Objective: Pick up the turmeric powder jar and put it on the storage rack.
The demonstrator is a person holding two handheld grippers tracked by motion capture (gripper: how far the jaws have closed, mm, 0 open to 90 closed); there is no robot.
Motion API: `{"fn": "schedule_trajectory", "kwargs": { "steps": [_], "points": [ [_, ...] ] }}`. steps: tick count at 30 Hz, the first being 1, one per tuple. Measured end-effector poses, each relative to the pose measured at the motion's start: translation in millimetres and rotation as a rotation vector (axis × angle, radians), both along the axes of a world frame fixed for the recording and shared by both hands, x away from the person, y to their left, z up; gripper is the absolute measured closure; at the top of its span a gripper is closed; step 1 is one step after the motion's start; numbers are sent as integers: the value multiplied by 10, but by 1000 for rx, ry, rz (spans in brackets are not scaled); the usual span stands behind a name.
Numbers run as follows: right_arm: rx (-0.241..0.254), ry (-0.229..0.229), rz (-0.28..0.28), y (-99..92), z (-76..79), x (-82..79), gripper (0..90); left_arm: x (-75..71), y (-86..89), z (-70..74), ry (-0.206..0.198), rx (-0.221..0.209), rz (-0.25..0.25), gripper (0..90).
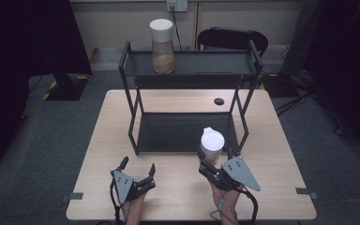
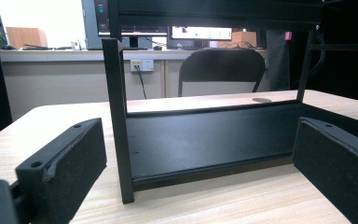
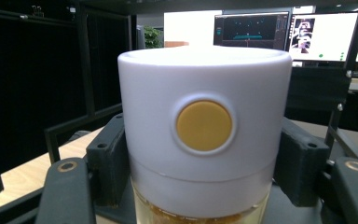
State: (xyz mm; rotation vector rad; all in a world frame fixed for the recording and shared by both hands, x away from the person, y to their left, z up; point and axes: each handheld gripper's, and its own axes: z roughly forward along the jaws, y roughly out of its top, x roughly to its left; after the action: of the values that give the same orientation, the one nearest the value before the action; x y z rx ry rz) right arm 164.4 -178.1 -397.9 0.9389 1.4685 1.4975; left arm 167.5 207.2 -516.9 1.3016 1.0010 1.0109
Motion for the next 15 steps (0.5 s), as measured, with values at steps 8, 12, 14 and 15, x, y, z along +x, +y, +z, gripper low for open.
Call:
{"fn": "schedule_trajectory", "kwargs": {
  "steps": [8, 12, 14, 15],
  "points": [
    [10, -21, 16, -42, 195, 150, 305, -1, -2, 0, 0, 0, 1, 27],
    [2, -27, 23, -68, 319, 235, 305, -1, -2, 0, 0, 0, 1, 28],
    [-2, -31, 22, -73, 384, 274, 305, -1, -2, 0, 0, 0, 1, 28],
    [-1, -35, 22, -76, 413, 292, 305, -1, -2, 0, 0, 0, 1, 27]
  ]
}}
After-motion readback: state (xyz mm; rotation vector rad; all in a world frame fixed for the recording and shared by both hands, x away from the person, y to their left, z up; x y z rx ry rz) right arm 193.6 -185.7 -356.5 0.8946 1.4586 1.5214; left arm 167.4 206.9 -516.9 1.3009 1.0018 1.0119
